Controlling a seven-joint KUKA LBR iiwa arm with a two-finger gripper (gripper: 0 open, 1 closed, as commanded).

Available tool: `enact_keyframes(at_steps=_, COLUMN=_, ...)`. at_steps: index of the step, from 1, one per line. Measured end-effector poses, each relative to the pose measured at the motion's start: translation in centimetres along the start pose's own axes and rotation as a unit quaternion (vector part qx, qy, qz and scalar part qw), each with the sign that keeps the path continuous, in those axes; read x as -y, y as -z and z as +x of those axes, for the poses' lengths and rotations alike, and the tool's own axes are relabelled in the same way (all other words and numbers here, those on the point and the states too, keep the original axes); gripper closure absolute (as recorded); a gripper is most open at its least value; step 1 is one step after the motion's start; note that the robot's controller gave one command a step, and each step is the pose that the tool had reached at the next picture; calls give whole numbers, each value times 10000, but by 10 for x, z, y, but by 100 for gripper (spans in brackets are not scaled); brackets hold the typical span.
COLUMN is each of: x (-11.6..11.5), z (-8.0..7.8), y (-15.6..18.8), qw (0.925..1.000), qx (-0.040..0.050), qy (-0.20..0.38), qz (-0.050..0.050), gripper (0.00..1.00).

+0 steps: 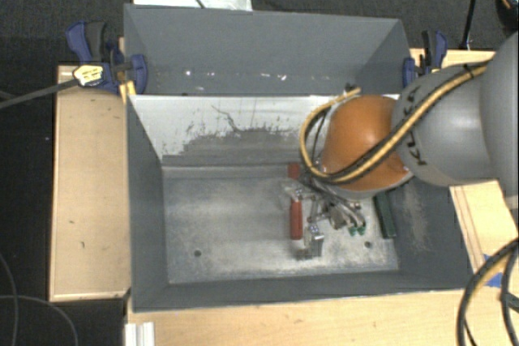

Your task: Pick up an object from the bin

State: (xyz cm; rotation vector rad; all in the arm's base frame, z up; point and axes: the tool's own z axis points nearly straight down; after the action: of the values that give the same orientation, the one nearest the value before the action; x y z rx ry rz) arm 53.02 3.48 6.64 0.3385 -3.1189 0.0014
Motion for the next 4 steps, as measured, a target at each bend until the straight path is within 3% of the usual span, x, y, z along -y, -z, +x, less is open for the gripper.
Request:
enact_keyframes(at_steps=1, x=-11, z=-33, y=4, qw=9765, qx=49, qy=2154, qz=3, gripper=0)
enact_keyframes(at_steps=2, x=-10, z=-49, y=4, qw=9102, qx=44, qy=4141, qz=11, gripper=0)
enact_keyframes(at_steps=4, x=-11, z=-51, y=5, qw=9143, qx=38, qy=4050, qz=0, gripper=0)
